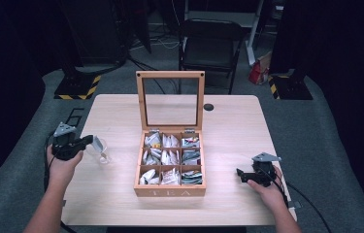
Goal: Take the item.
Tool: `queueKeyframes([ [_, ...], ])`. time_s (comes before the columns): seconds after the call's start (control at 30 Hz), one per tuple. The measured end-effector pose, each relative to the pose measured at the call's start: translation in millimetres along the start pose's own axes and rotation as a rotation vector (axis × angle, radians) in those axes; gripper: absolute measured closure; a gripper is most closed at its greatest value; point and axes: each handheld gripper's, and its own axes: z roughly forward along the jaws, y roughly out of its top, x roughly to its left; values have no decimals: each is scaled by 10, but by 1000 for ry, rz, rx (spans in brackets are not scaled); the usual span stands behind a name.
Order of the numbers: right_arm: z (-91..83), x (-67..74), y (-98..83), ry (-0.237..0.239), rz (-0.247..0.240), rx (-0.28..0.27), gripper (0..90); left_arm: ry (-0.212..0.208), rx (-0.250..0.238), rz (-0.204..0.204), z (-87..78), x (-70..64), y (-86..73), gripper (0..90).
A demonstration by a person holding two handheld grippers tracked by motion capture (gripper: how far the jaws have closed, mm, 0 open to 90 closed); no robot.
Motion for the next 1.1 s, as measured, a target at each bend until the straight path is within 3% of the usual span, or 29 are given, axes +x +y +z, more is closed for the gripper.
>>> queueKeyframes([
  [0.33, 0, 0, 0, 1, 1, 0, 131, 5, 12, -4, 42, 2, -68, 899],
  [0.6, 0, 0, 0, 1, 1, 0, 131, 0, 17, -13, 43, -2, -84, 837],
  [0.9, 0, 0, 0, 1, 1, 0, 130, -17, -5, -26, 37, -54, -46, 693],
  [1.1, 1, 2, 0, -1, 3, -1, 130, -43, 5, -8, 33, -141, 2, 611],
])
